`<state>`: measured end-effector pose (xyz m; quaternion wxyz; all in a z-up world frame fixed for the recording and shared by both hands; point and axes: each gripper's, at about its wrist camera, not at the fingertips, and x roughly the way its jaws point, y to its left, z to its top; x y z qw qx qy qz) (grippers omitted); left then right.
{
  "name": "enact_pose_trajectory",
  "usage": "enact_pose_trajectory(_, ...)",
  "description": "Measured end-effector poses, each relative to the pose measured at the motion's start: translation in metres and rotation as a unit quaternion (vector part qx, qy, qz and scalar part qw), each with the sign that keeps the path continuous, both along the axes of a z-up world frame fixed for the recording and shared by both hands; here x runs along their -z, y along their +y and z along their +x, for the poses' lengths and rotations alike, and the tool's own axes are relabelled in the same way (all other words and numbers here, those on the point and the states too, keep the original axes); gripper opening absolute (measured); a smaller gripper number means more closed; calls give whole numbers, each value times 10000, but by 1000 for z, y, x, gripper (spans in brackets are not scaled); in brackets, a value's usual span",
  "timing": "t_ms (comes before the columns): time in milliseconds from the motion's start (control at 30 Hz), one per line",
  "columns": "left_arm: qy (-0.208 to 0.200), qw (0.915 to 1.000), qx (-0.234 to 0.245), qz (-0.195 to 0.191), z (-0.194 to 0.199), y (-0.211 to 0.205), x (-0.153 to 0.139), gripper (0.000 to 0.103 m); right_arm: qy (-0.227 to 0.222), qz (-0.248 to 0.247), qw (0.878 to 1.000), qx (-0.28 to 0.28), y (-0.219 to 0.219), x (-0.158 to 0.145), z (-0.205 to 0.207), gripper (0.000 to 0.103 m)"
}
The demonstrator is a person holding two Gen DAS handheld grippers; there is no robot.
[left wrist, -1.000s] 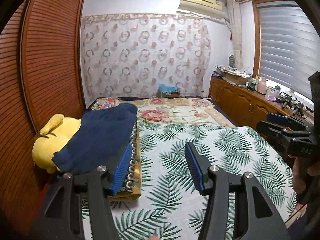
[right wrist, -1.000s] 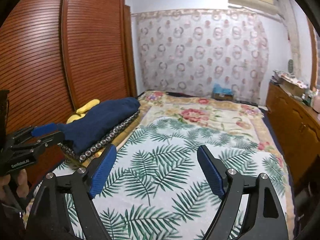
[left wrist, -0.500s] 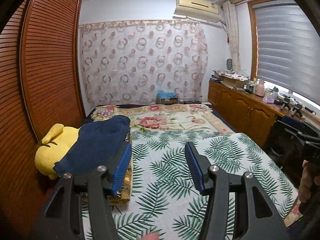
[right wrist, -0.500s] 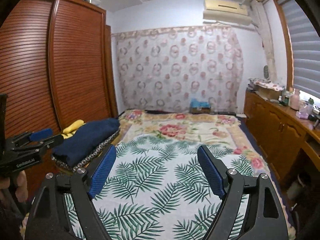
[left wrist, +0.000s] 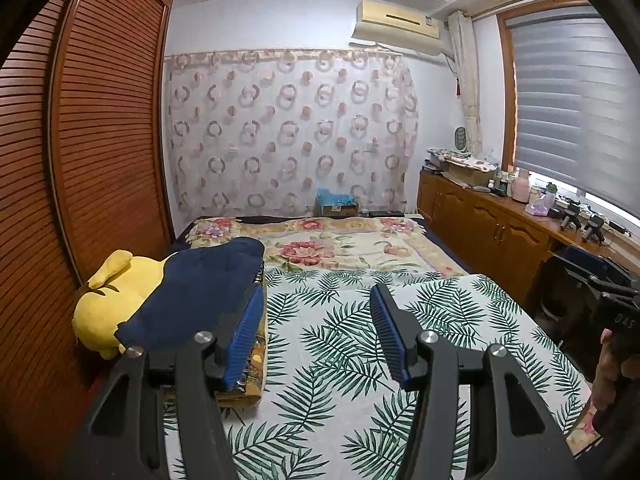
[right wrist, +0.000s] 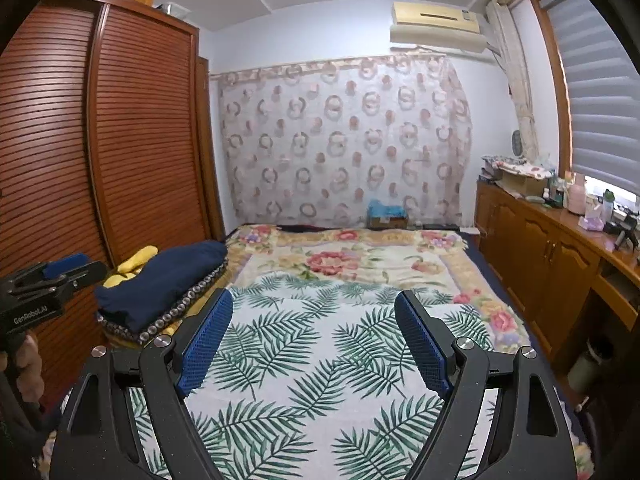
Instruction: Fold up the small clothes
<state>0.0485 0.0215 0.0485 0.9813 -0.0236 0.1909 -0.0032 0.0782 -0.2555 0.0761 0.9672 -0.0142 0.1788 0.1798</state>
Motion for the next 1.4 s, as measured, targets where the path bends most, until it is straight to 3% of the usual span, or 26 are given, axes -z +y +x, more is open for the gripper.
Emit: enact_pose_trajectory(1400, 27, 10000, -55, 58, -2, 5, 4, 55, 33, -7, 10000, -16, 4, 1, -2, 85)
